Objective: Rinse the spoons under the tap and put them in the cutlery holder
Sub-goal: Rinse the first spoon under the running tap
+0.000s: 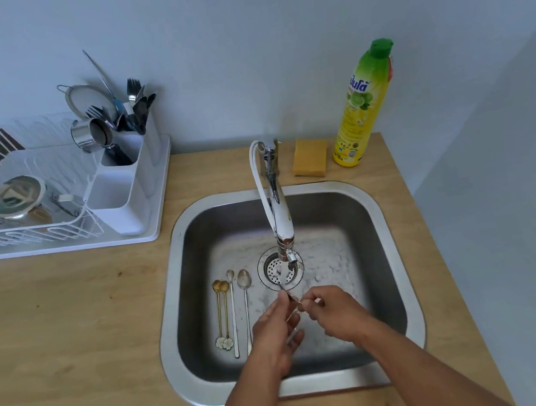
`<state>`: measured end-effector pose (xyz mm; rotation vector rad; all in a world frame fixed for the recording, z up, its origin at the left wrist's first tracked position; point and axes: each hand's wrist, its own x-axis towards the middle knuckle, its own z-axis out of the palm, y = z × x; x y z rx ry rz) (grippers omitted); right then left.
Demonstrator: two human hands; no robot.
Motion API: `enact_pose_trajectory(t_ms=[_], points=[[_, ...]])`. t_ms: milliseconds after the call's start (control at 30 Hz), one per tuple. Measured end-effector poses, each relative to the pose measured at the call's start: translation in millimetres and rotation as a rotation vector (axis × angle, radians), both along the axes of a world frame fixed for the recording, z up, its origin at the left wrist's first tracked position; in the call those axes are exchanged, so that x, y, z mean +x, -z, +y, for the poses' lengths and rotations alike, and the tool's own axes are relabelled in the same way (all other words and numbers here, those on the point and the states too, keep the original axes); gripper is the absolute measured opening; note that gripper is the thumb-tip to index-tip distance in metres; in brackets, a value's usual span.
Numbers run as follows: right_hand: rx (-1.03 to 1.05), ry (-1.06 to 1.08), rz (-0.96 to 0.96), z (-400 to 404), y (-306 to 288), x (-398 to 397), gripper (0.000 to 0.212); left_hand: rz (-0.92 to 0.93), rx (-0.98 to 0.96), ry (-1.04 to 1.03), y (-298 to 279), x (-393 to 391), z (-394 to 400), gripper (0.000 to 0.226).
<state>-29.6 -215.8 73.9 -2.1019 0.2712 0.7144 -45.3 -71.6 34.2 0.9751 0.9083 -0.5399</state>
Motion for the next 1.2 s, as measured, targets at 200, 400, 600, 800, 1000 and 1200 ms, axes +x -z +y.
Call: enact_pose_trajectory(t_ms=[200,400,600,800,1000,1200], points=[[0.039,-0.102,-0.011,-1.4,4.9,13.3,0.02,-0.048,0.146,0.009,-6.9,16.4,7.3,0.025],[0.077,-0.236,-0.065,-3.7,12.5,28.2,0.021,-0.05,0.269,-0.021,-24.6,29.7,12.1,0.025],[0.054,-0.315,-0.123,-12.0,15.4,34.0,0.02,-0.067,0.421,-0.023,-33.6,34.5,3.9,0.019],[-0.094,-0.365,-0.2,-16.4,14.3,34.4,0.023,-0.107,0.564,-0.018,-29.4,20.2,-21.6,0.018],[-0.26,-0.47,-0.404,-21.8,13.8,28.2,0.022,-0.023,0.497,-0.175,-41.3,28.2,-33.6,0.034],[-0.115,-0.404,-0.236,-27.8,15.1,35.7,0.019,0.011,0.274,-0.116,-45.4,20.2,-22.0,0.032]])
